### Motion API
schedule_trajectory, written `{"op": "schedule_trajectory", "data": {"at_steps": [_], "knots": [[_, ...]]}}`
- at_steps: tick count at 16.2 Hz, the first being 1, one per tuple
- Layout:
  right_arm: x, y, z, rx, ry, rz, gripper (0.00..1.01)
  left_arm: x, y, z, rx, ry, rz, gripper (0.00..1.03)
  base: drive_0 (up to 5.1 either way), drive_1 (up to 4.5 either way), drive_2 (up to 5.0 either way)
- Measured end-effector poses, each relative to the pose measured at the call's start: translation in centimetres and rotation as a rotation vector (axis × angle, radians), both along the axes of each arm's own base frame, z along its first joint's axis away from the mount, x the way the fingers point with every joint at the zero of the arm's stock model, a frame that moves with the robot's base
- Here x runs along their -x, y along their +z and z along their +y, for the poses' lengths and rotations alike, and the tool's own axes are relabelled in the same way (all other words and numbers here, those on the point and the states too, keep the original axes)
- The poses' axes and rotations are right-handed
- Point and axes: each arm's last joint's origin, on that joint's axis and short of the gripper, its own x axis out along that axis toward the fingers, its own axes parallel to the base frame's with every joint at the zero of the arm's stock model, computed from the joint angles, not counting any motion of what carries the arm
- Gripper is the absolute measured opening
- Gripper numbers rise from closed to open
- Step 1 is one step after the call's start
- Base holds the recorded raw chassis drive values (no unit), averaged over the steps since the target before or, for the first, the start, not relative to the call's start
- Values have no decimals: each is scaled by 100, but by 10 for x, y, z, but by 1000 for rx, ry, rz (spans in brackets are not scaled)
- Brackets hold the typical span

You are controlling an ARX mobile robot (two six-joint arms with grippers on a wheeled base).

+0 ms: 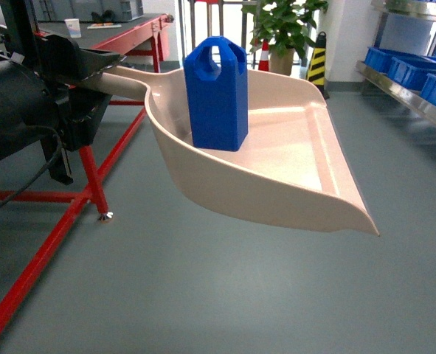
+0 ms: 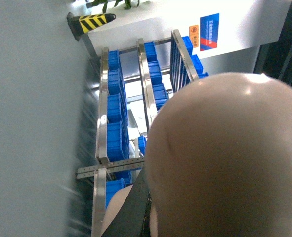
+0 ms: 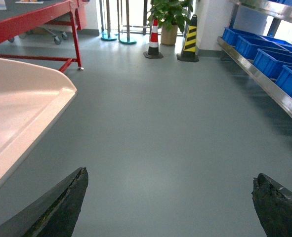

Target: Place part in tray to right shelf

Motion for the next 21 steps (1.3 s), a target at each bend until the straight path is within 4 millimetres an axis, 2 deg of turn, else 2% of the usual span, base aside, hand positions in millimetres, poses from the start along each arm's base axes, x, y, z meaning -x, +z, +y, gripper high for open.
{"op": "schedule_trajectory", "data": {"at_steps": [21], "knots": [[0, 0, 0, 1, 0, 3, 98, 0, 0, 0, 0, -4, 2, 16, -4, 412, -419]]}}
